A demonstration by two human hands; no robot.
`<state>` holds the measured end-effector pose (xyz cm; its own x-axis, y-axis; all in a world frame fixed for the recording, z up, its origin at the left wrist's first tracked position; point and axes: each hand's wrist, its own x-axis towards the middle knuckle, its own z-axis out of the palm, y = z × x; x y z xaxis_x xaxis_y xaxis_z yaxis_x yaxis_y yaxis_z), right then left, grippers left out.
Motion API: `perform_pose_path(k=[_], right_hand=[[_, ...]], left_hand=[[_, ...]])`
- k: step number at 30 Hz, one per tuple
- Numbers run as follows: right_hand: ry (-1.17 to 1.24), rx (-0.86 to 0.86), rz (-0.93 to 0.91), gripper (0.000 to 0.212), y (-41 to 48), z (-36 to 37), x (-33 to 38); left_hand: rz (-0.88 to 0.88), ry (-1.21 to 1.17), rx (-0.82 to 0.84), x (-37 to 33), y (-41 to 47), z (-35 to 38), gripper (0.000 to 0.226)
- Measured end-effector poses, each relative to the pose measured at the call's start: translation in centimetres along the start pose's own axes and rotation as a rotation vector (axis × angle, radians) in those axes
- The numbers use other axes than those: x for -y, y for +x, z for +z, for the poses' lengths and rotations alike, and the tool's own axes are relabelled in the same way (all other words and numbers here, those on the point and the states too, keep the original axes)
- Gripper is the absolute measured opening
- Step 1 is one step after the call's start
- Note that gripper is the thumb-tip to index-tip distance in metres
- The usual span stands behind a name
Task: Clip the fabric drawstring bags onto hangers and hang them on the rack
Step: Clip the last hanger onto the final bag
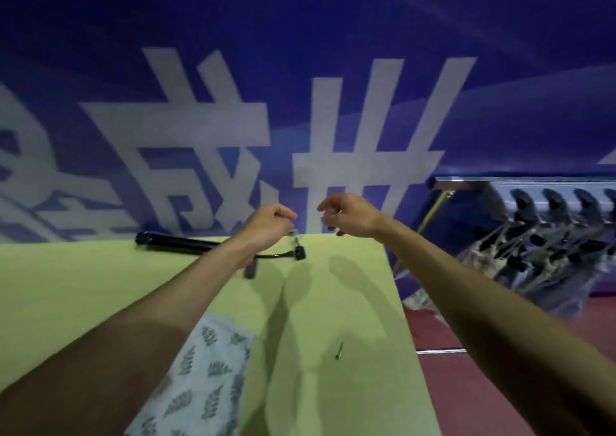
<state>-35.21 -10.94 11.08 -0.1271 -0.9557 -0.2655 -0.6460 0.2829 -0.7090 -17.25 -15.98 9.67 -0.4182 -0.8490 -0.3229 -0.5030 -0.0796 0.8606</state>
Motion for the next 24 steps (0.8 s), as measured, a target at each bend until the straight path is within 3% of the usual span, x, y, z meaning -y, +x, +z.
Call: perform_pose_path(k=[5,12,17,21,24], right_hand=[[-0.157,0.090,0.012,0.029,0.9,8.0,3.5],[-0.320,0.169,0.240,0.025,-0.3,14.2,1.4],[-0.399,0.187,0.453,0.023,-2.3,17.0,-4.6],[-0.406,0.171,0.547,0.019,-4.6,18.3,-9.3],[-0.383,0.236,0.616,0.020,-5.8,19.1,-12.1]], left_hand=[[-0.131,-0.027,-0.049,8.2,-3.3,-4.7,0.014],[-0.275,0.120,0.113,17.7,-7.4,-3.2,0.006],[-0.303,0.330,0.200,22.2,-9.2,0.9,0.019],[-0.324,0.569,0.188,23.3,-9.6,3.0,0.055],[-0.344,0.656,0.199,24.7,-10.3,3.9,0.050]])
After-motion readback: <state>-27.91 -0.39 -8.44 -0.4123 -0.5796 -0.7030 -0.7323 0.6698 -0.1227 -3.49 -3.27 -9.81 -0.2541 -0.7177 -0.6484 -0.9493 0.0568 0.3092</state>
